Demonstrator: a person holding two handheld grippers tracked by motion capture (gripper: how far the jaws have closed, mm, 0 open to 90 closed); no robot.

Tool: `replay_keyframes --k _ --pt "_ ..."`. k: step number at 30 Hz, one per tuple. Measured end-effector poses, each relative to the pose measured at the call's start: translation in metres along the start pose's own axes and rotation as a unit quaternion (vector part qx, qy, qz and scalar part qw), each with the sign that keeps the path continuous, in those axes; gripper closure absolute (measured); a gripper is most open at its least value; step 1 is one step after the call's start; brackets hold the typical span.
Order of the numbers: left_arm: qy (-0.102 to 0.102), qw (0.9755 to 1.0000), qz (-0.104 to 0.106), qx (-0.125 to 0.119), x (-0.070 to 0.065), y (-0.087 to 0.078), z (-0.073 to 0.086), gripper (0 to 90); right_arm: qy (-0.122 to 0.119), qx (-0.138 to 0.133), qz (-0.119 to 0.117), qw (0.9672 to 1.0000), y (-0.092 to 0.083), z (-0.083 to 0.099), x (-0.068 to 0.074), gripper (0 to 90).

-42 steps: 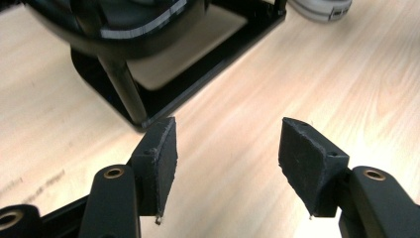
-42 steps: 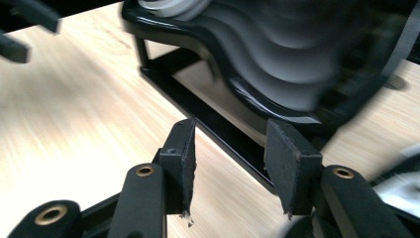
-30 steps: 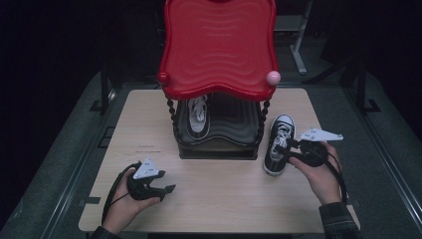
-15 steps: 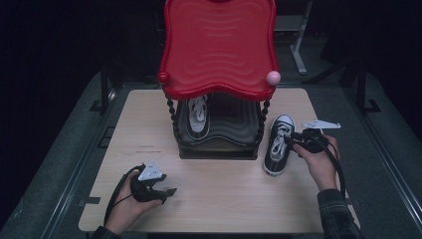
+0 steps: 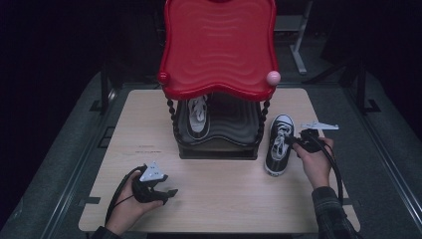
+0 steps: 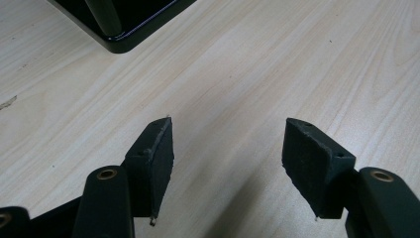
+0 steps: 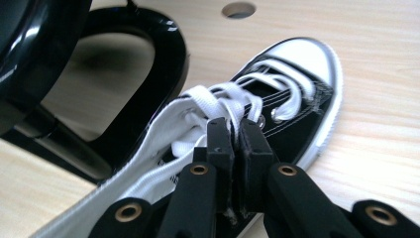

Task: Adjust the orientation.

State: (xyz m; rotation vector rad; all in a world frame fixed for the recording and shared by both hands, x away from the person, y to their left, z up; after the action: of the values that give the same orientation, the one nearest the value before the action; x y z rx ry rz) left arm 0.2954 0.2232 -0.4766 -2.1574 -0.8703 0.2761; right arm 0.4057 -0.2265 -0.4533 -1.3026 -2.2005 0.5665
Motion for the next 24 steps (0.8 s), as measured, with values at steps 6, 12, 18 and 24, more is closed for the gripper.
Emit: replay_keyframes --k 6,12,18,24 --pt "0.003 1.0000 0.001 0.001 -0.001 0.000 -0.001 36.2 0.012 -0.022 0.013 0.9996 -0.011 0.000 -0.006 85.7" --pt "0.002 1.0000 0.001 0.003 -0.001 0.000 0.000 36.3 -0.001 -0.026 0.017 0.9995 -0.033 0.003 -0.003 85.8" --pt "0.004 1.0000 0.001 0.000 -0.002 0.000 -0.002 36.2 -0.013 -0.034 0.009 0.9993 -0.059 0.012 0.007 85.8" --pt "0.006 1.0000 0.002 0.001 -0.002 0.001 -0.002 36.3 -0.030 -0.041 -0.006 0.9987 -0.084 0.022 0.026 85.8"
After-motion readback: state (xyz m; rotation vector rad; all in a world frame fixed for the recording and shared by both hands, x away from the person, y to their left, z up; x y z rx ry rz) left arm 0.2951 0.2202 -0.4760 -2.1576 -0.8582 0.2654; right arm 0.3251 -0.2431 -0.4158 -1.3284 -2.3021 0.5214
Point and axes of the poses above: each handheld gripper's, and its own axes: y roughly forward along the jaws, z roughly out of its underside, x roughly to its left, the point moved 5 cm from there along y, roughly forward along the jaws, and after that the axes turned 6 degrees about -z, right-handed, at the moved point
